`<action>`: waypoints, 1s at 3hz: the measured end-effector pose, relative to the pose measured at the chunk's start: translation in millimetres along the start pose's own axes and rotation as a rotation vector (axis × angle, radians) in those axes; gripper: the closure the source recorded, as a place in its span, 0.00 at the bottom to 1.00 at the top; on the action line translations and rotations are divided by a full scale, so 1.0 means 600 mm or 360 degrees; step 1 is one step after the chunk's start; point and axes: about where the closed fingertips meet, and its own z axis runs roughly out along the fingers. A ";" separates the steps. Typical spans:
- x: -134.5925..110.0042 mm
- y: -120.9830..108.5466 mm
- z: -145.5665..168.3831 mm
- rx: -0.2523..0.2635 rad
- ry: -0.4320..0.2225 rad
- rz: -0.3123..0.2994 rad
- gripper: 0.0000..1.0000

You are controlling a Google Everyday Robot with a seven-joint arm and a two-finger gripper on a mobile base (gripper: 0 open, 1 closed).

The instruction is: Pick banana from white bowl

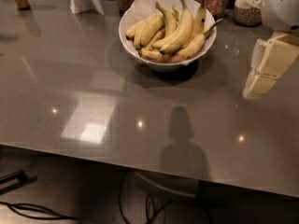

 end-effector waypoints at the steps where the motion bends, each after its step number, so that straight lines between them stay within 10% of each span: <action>1: -0.073 -0.034 -0.004 0.0109 -0.0031 -0.0364 0.00; 3: -0.079 -0.045 -0.008 0.0180 -0.0011 -0.0418 0.00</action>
Offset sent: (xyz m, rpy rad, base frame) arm 0.0154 0.0314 0.0134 -0.0504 -0.0831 0.1381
